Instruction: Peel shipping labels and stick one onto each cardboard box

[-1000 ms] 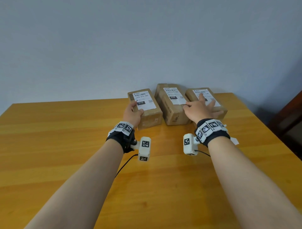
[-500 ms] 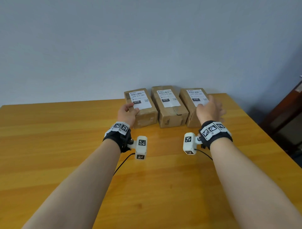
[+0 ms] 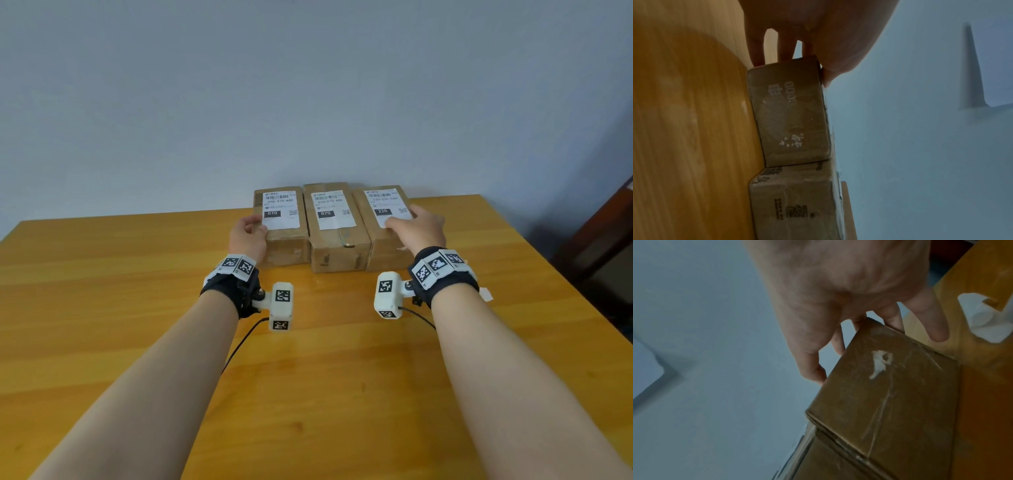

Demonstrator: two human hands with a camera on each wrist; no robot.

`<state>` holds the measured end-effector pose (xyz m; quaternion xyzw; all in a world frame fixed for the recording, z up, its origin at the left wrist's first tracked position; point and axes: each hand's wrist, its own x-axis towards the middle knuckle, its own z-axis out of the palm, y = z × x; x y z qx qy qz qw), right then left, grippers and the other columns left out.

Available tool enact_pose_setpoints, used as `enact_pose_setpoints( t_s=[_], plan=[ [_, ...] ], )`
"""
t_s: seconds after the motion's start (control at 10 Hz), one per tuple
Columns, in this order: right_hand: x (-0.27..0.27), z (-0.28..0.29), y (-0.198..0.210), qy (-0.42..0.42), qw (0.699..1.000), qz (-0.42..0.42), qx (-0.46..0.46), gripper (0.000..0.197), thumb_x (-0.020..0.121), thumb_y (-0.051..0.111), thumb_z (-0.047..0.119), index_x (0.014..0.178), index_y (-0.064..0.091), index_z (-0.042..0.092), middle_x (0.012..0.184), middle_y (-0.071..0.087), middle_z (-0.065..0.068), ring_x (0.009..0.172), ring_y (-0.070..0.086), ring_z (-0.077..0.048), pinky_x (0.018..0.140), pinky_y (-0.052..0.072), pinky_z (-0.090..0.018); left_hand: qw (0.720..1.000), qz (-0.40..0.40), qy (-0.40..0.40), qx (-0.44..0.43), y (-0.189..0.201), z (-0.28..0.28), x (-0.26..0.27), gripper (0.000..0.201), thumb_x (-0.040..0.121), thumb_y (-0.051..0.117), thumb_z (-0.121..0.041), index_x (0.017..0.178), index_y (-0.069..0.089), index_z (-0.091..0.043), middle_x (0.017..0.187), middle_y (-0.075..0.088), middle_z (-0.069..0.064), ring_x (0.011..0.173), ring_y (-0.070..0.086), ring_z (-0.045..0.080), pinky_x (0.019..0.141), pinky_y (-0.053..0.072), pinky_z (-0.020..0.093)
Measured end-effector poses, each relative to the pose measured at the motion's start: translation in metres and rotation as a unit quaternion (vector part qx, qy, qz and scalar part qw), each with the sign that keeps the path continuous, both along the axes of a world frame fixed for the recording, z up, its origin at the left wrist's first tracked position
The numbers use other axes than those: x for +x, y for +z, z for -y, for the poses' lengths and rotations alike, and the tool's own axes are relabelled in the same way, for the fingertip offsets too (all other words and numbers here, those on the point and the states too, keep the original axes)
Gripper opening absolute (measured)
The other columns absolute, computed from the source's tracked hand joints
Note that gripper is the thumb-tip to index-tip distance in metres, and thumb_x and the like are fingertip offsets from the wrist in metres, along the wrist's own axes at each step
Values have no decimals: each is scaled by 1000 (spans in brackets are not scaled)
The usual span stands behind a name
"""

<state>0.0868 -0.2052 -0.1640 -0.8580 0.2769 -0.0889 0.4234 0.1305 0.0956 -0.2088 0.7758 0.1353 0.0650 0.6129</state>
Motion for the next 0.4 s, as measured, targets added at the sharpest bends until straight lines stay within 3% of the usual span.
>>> enact_pose_setpoints(
  t_s=[0.1, 0.2, 0.3, 0.4],
  plan=[
    [-4, -18, 2, 22, 1000, -16, -7, 60, 81, 76, 41, 137, 56, 34, 137, 39, -5, 103, 60, -27, 71, 60, -33, 1000, -6, 28, -10, 2, -21, -6, 31, 106, 60, -16, 136, 62, -19, 132, 68, 6, 110, 69, 25, 99, 60, 47],
    [-9, -36, 6, 54, 998, -37, -23, 65, 84, 76, 42, 141, 48, 31, 138, 40, -6, 99, 56, -24, 55, 38, -24, 999, -15, 47, -19, 5, -42, -13, 29, 105, 61, -17, 133, 66, -20, 130, 69, 9, 113, 69, 27, 101, 59, 48],
    [-7, -54, 10, 71, 994, -71, -32, 69, 85, 75, 42, 144, 42, 26, 141, 39, -10, 107, 58, -30, 70, 45, -31, 998, -25, 51, -15, 9, -58, -16, 27, 105, 60, -13, 131, 69, -15, 132, 70, 10, 111, 67, 25, 99, 58, 39],
    [-7, -67, 25, 72, 988, -120, -57, 81, 89, 73, 43, 154, 30, 21, 152, 32, -17, 129, 51, -40, 94, 49, -44, 997, -65, 38, 28, 24, -69, -20, 26, 104, 60, -9, 126, 71, -15, 124, 69, 7, 103, 60, 22, 88, 50, 31]
  ],
)
